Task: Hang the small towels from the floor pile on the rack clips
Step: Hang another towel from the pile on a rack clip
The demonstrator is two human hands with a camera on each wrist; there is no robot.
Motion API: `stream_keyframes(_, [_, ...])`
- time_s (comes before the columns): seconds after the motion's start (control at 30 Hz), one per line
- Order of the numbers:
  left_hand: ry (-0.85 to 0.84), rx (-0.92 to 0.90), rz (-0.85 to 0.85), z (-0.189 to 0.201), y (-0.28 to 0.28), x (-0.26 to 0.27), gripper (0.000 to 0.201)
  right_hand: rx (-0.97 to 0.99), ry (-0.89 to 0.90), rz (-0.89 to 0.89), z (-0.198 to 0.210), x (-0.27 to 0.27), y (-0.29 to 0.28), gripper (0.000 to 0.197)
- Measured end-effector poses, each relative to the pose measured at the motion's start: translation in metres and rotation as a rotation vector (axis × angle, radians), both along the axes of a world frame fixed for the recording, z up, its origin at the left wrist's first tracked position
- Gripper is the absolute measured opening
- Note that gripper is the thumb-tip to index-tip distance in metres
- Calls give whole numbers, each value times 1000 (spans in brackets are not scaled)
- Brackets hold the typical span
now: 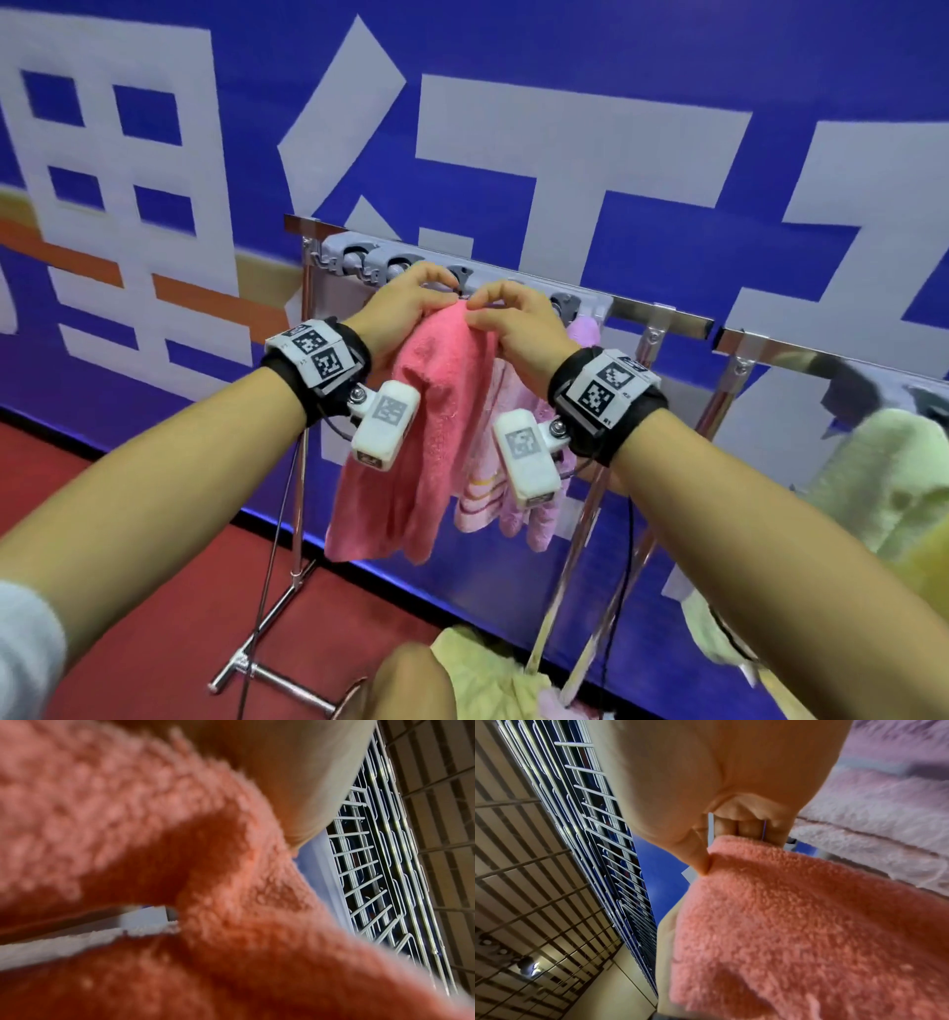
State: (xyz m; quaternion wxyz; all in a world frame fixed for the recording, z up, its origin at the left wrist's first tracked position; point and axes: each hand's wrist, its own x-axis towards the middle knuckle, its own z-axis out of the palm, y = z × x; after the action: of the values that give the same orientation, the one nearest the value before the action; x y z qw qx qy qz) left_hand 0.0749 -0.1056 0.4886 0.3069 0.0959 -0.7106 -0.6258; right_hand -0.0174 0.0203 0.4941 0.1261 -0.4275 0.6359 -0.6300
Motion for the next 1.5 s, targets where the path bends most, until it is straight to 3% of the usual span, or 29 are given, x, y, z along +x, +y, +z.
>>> stream_keyframes(0.1, [24, 163, -126, 5, -10, -5, 3, 22, 74, -9, 12, -6, -14, 29])
stream_keyframes(0.2, [12, 235, -150, 5, -23, -8, 14, 71, 175, 11, 26, -15, -27, 32])
stream_keyframes(0.33, [56, 145, 74, 9, -39, -21, 23, 93, 177, -44, 33, -26, -43, 35])
stream_keyframes(0.53, [4, -77, 218, 15, -52, -52, 22, 249, 282, -110, 41, -50, -53, 35])
stream_keyframes(0.73, [31, -170, 228, 1, -59, -93, 19, 384, 395, -147, 42, -78, -57, 32])
stream_keyframes(0.87, [54, -202, 241, -3, -71, -111, 21, 348, 464, -171, 34, -93, -66, 31])
stream_keyframes(1.0, [107, -246, 256, -5, -73, -118, 10, 318, 491, -231, 27, -104, -74, 35])
stream_keyframes(1.1, [127, -351, 244, -14, -73, -116, 12, 441, 560, -276, 24, -105, -69, 34])
stream_keyframes(1.23, [203, -442, 356, -24, -74, -107, 23, 648, 786, -378, 21, -97, -60, 29])
stream_keyframes(1.37, [203, -421, 221, -28, -60, -90, 18, 731, 930, -415, 14, -90, -59, 23])
stream_keyframes(1.5, [124, -553, 88, -41, -59, -73, 55, 545, 954, -476, 15, -81, -51, 25])
